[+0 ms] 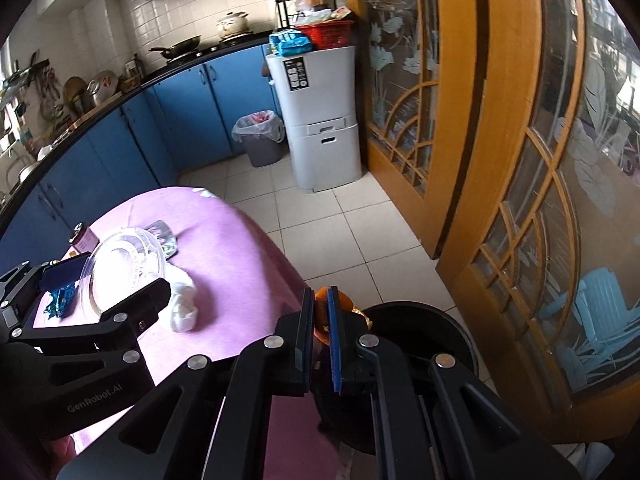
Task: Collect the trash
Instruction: 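Carry the lid and orange wrapper over to the black trash bin with both tools, then open the left tool to drop the lid into the bin while the right tool releases the wrapper, then move both open tools back over the table, then grasp the white tissue with the right tool while the left tool grasps the silver blister pack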
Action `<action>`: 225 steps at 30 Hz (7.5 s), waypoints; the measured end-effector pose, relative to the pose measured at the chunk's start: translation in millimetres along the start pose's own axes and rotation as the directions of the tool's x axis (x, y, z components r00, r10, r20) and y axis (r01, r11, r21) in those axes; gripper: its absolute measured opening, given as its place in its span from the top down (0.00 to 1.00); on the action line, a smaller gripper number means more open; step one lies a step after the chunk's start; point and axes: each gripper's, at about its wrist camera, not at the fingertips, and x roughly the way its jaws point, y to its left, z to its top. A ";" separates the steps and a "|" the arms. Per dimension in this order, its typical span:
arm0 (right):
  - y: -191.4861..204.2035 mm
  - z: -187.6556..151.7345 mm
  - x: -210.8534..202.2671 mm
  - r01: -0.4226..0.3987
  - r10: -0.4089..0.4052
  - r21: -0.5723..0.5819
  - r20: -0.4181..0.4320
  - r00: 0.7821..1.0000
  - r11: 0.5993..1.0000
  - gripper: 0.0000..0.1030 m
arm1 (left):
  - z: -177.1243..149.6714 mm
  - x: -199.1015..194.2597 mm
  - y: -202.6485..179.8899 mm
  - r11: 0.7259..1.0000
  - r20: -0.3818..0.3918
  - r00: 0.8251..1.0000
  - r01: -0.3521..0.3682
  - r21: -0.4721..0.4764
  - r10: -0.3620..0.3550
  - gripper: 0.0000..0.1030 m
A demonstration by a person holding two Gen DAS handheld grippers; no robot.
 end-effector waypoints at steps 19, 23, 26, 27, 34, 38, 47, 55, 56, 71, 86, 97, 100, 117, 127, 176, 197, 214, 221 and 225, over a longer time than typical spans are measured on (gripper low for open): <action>-66.2 -9.7 -0.5 0.039 -0.039 0.105 0.000 0.999 0.994 0.93 | 16.1 8.5 -69.3 0.994 -0.002 0.999 0.042 0.105 -0.042 0.15; -74.9 -12.7 0.4 0.044 -0.044 0.121 -0.002 0.999 0.992 0.93 | 18.9 9.9 -80.2 0.992 0.001 0.999 0.045 0.122 -0.046 0.15; -81.0 -14.1 1.8 0.047 -0.047 0.131 -0.004 0.999 0.990 0.93 | 21.3 11.7 -87.0 0.990 -0.001 0.999 0.049 0.129 -0.049 0.15; -83.1 -14.4 2.3 0.048 -0.048 0.135 -0.005 0.999 0.990 0.93 | 21.8 12.0 -89.0 0.990 0.000 0.999 0.049 0.133 -0.050 0.15; -97.3 -16.8 5.4 0.058 -0.057 0.162 -0.010 0.998 0.985 0.93 | 25.8 15.1 -106.6 0.985 0.004 0.998 0.060 0.160 -0.061 0.15; -104.4 -19.1 7.0 0.066 -0.064 0.177 -0.015 0.998 0.982 0.93 | 28.0 17.9 -113.8 0.983 -0.002 0.997 0.072 0.171 -0.073 0.15; -114.6 -19.8 9.9 0.078 -0.076 0.197 -0.019 0.997 0.977 0.93 | 32.1 22.3 -127.0 0.977 -0.003 0.996 0.088 0.192 -0.089 0.14; -116.6 -23.6 13.8 0.086 -0.082 0.201 -0.028 0.996 0.976 0.93 | 35.3 30.9 -127.5 0.979 -0.030 0.995 0.100 0.176 -0.096 0.12; -117.0 -23.6 13.8 0.087 -0.083 0.202 -0.028 0.996 0.975 0.93 | 35.6 32.2 -127.2 0.980 -0.034 0.995 0.103 0.172 -0.098 0.11; -125.2 -23.1 14.3 0.096 -0.091 0.217 -0.031 0.995 0.972 0.93 | 37.1 34.2 -121.5 0.984 -0.033 0.996 0.085 0.155 -0.081 0.04; -115.4 -24.4 27.5 0.064 -0.050 0.218 -0.068 0.996 0.974 0.93 | 38.7 32.2 -109.8 0.989 -0.021 0.998 0.062 0.136 -0.060 0.04; -108.1 -26.7 38.0 0.088 -0.069 0.173 -0.114 0.991 0.981 0.88 | 39.2 32.0 -106.6 0.990 -0.020 0.998 0.060 0.130 -0.057 0.04; -109.5 -28.3 37.6 0.081 -0.061 0.184 -0.110 0.992 0.980 0.17 | 39.4 32.4 -106.1 0.990 -0.022 0.998 0.060 0.127 -0.057 0.04; -106.7 -26.3 27.8 0.087 -0.071 0.196 -0.087 0.994 0.977 0.13 | 39.1 28.7 -105.6 0.991 -0.020 0.998 0.063 0.116 -0.061 0.04; -97.2 -24.1 20.2 0.084 -0.071 0.190 -0.075 0.995 0.978 0.13 | 38.7 21.0 -99.4 0.992 -0.011 0.998 0.070 0.102 -0.069 0.04; 46.6 6.0 5.7 0.039 -0.040 -0.049 -0.032 0.999 0.998 0.13 | 17.1 -18.4 45.1 0.990 0.057 0.997 0.053 -0.129 -0.045 0.04; 122.4 -3.0 49.7 -0.004 -0.016 -0.161 -0.123 0.992 0.987 0.13 | -4.7 31.0 136.3 0.971 -0.074 0.995 0.054 -0.235 -0.073 0.04; 151.4 3.2 97.2 -0.034 -0.006 -0.194 -0.202 0.979 0.980 0.13 | 12.3 108.5 145.5 0.975 -0.210 0.952 0.216 -0.054 -0.223 0.04; 156.1 7.3 108.0 -0.007 -0.032 -0.188 -0.206 0.978 0.982 0.13 | 17.5 119.2 146.2 0.964 -0.217 0.946 0.260 0.059 -0.241 0.04; 159.1 6.4 109.2 0.015 -0.054 -0.194 -0.195 0.979 0.981 0.14 | 19.8 123.6 141.3 0.953 -0.219 0.944 0.278 0.116 -0.249 0.04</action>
